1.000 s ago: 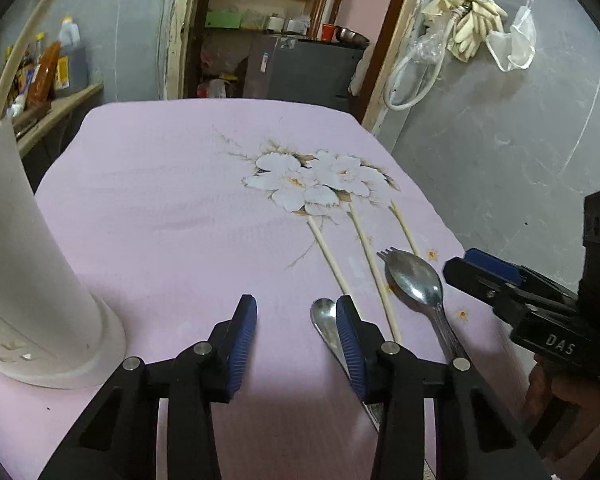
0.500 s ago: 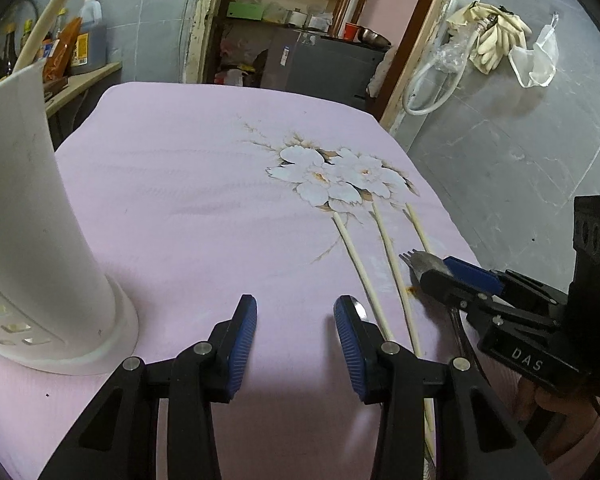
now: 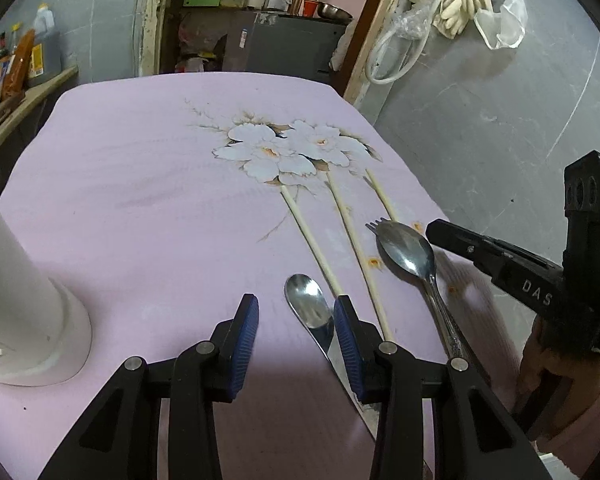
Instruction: Organize utensils
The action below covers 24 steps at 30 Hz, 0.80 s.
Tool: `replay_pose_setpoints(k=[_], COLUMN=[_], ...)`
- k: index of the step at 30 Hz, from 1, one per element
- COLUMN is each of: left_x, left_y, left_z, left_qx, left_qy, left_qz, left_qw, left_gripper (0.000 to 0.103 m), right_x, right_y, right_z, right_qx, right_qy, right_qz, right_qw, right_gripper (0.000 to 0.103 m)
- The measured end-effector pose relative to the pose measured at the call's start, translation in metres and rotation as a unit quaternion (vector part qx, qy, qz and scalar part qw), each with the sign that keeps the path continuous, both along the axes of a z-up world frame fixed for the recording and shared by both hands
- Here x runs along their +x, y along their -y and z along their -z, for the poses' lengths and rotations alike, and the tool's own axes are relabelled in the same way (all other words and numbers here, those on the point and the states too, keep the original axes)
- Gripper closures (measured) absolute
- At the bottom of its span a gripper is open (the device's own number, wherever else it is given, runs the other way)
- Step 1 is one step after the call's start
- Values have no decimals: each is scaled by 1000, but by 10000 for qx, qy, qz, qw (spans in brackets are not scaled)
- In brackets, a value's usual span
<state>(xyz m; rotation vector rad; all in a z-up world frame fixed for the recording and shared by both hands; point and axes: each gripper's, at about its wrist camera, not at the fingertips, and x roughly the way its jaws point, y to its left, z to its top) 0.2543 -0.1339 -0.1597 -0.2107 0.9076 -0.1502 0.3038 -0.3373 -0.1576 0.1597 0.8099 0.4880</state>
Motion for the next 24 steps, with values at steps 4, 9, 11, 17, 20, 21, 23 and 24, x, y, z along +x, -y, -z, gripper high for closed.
replay_pose_setpoints(k=[4, 9, 11, 17, 20, 21, 23, 24], left_x=[1, 3, 3, 3, 4, 4, 4, 4], left_y=[6, 21, 22, 31, 28, 25, 22, 21], left_z=[1, 0, 0, -1, -3, -3, -3, -3], left_qx=[88, 298, 324, 573, 535, 516, 445, 391], left_qy=[-32, -45, -51, -52, -117, -139, -148, -158], left_qz=[96, 374, 399, 493, 443, 384, 338, 343], left_qw=[9999, 9988, 9987, 9971, 9975, 9978, 9983, 9985], left_gripper=[66, 74, 89, 93, 90, 88, 84, 83], right_x=[2, 2, 2, 3, 4, 5, 8, 11], right_y=[1, -2, -3, -3, -1, -1, -2, -3], right_z=[4, 5, 5, 6, 6, 7, 8, 9], right_qx=[57, 26, 6, -12, -5, -5, -32, -42], right_qy=[-58, -73, -81, -128, -181, -205, -250, -280], right_qz=[79, 60, 48, 96, 147, 154, 158, 156], right_qw=[9999, 10000, 10000, 9999, 9997, 9997, 9996, 9995], right_gripper=[103, 102, 102, 102, 102, 102, 100, 97])
